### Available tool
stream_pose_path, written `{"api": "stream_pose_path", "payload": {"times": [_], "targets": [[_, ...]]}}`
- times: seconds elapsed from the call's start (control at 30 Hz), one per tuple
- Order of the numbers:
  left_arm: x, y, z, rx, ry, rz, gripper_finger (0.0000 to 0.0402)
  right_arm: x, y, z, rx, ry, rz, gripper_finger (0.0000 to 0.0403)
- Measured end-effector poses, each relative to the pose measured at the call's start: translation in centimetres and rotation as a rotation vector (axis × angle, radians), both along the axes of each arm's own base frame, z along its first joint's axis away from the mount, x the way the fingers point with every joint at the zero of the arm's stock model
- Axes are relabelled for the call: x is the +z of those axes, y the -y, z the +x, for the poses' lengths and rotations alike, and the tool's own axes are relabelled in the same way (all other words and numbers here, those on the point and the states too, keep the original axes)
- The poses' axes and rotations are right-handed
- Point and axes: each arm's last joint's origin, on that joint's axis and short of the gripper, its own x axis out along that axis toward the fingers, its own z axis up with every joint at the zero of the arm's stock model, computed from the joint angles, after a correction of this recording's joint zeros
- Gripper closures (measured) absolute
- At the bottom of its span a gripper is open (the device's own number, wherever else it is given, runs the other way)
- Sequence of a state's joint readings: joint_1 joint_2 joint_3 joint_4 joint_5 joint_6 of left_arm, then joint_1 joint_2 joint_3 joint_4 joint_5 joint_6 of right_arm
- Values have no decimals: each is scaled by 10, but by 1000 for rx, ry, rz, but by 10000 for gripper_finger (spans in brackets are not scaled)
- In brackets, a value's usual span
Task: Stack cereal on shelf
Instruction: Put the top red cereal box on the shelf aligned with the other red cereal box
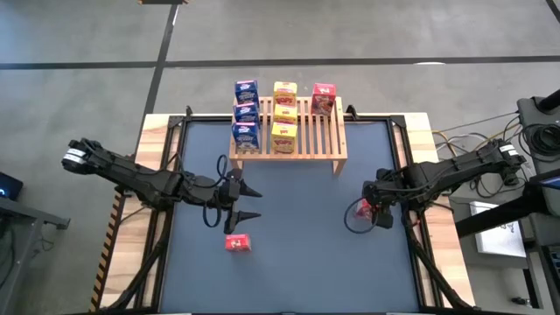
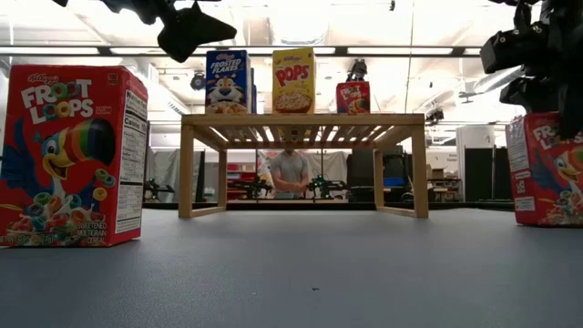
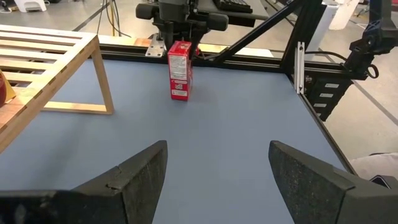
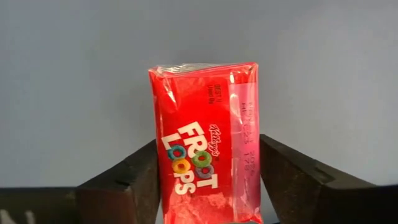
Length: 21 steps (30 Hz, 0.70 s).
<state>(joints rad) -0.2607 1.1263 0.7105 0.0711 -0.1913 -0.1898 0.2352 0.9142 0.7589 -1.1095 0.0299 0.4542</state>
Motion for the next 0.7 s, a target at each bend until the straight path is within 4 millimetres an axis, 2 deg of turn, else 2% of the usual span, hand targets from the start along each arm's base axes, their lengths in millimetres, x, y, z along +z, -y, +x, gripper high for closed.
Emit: {"api": "stream_pose_path", "payload": {"times": [0.33,0.53,0.7], "targets": [[0,0,0,1,5,-4,137,1,0,0,1,-1,0,213],[1,0,0,2,7,-5,137,19,-1,5,11,65,9,220],[1,0,0,2,11,-6,137,43,-1,11,37,158,-22,220]]}}
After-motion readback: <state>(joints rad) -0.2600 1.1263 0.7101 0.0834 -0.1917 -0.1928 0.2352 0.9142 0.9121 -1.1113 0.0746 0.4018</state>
